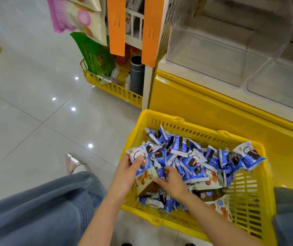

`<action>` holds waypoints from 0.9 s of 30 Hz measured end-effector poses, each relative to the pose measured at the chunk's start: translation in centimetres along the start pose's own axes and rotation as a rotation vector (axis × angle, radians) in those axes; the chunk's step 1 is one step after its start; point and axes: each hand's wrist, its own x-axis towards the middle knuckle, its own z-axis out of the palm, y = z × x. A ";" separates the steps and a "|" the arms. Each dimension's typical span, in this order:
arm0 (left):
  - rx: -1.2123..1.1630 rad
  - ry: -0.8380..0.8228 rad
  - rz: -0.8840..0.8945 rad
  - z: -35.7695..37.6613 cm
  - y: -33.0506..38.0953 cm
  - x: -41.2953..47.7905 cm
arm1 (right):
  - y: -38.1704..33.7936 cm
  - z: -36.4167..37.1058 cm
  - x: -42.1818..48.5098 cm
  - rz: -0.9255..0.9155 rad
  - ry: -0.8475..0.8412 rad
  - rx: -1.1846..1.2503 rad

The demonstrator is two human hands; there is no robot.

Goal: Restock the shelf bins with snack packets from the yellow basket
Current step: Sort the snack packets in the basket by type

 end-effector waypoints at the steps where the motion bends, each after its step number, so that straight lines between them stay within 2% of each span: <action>1: -0.008 0.010 -0.008 -0.1 -0.2 0.0 | 0.3 0.4 0.3 -0.011 0.038 -0.014; 8: -0.106 -0.066 -0.131 0.2 -1.1 0.2 | 0.1 -2.2 0.7 -0.038 0.135 -0.019; 13: -0.092 -0.129 -0.258 1.1 -2.1 -0.1 | -1.8 -4.5 -2.9 -0.184 0.316 0.155; 15: -0.130 -0.208 -0.284 1.5 -2.3 -0.4 | -2.6 -4.0 -5.0 -0.302 0.325 0.204; 18: -0.194 -0.291 -0.259 2.2 -2.4 -0.9 | -3.2 -2.7 -7.5 -0.502 0.216 0.077; 21: -0.294 -0.209 -0.250 2.0 -2.2 -0.9 | -2.7 -2.1 -8.6 -0.623 -0.043 0.027; 23: -0.310 -0.187 -0.219 1.6 -2.0 -0.7 | -1.9 -2.3 -8.3 -0.606 -0.088 0.055; 25: -0.369 -0.190 -0.223 1.2 -1.6 -0.6 | -0.5 -2.5 -7.2 -0.468 0.037 0.130; 27: -0.475 -0.184 -0.260 1.1 -1.3 -0.4 | 1.6 -2.7 -5.5 -0.274 0.132 0.067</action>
